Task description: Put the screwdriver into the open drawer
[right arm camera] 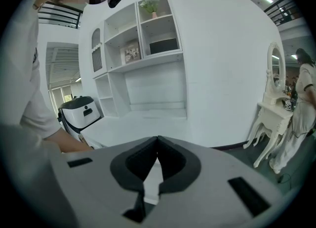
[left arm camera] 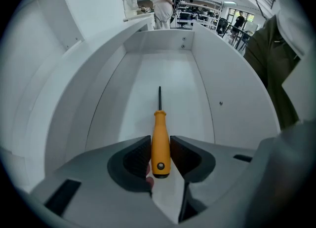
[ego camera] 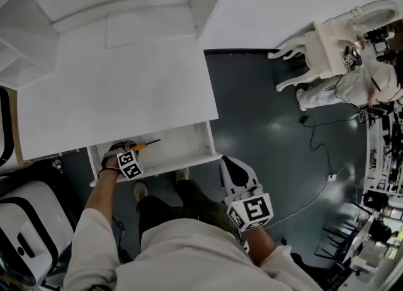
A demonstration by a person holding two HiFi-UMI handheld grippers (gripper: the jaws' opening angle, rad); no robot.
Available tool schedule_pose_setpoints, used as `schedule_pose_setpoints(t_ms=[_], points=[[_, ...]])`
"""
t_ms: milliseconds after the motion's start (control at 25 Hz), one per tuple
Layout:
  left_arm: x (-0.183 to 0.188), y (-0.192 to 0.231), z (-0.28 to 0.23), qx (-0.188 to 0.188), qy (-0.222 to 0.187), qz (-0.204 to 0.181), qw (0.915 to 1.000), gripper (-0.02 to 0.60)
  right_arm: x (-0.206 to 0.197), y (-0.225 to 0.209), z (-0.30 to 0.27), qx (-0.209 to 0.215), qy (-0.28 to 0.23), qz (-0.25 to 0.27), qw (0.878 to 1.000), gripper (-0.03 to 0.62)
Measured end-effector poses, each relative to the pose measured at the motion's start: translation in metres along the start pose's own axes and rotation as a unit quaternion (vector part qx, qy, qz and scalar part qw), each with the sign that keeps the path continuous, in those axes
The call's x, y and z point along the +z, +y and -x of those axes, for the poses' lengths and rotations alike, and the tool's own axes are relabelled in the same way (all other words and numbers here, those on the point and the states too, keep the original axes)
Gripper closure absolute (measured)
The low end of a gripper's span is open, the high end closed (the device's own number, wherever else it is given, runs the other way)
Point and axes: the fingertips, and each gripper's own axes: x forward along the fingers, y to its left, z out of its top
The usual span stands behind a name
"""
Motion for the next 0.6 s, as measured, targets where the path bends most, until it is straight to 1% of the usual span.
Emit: schedule_pose_setpoints(t_ms=[240, 600], points=[[-0.003, -0.001, -0.0036, -0.002, 0.0, 0.01, 0.9999, 0.46, 0.0021, 0.0059, -0.0075, 0.012, 0.002, 0.005, 1.0, 0.589], [0.0009, -0.0001, 0.0016, 0.003, 0.004, 0.011, 0.9999, 0.459, 0.0043, 0.0055, -0.0055, 0.017, -0.002, 0.008, 1.0, 0.589]])
